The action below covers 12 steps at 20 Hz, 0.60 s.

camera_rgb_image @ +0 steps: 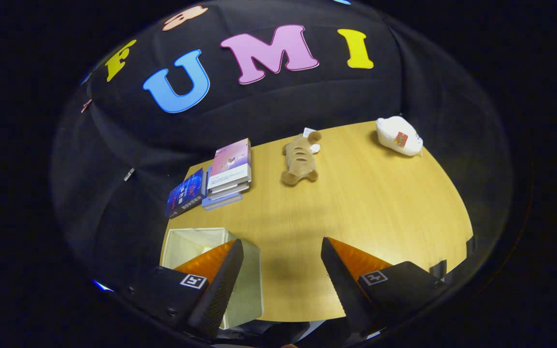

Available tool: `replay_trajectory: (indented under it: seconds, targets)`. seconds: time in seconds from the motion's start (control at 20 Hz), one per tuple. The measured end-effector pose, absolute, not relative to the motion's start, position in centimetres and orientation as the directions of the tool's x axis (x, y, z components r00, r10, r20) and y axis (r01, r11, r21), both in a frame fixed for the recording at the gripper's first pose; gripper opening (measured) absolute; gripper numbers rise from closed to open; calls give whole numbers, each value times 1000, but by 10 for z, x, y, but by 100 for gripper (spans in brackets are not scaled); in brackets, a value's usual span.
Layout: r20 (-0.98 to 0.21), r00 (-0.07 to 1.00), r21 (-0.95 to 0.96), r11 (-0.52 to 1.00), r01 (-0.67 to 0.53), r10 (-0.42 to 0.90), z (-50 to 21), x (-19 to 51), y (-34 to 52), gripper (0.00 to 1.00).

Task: Open the storage box then place both shoes into the box .Put the left shoe in first, then the right shoe, with the right side of both shoes facing outward in a uniform manner.

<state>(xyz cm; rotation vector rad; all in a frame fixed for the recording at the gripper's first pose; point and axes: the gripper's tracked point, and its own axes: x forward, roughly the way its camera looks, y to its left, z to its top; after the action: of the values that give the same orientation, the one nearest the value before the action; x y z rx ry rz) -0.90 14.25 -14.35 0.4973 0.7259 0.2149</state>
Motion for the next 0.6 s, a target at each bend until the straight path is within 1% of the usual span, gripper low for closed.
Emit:
replay_trajectory:
  seconds: [0.1, 0.3, 0.45, 0.6]
  targets:
    - [-550, 780, 456, 890, -18, 298, -141, -4, 115, 99]
    - [-440, 872, 382, 923, -33, 214, -118, -5, 76, 99]
    - [-366, 915, 333, 942, -38, 167, -100, -9, 52, 99]
    - [-309, 938, 313, 948, -56, 157, -88, -14, 34, 99]
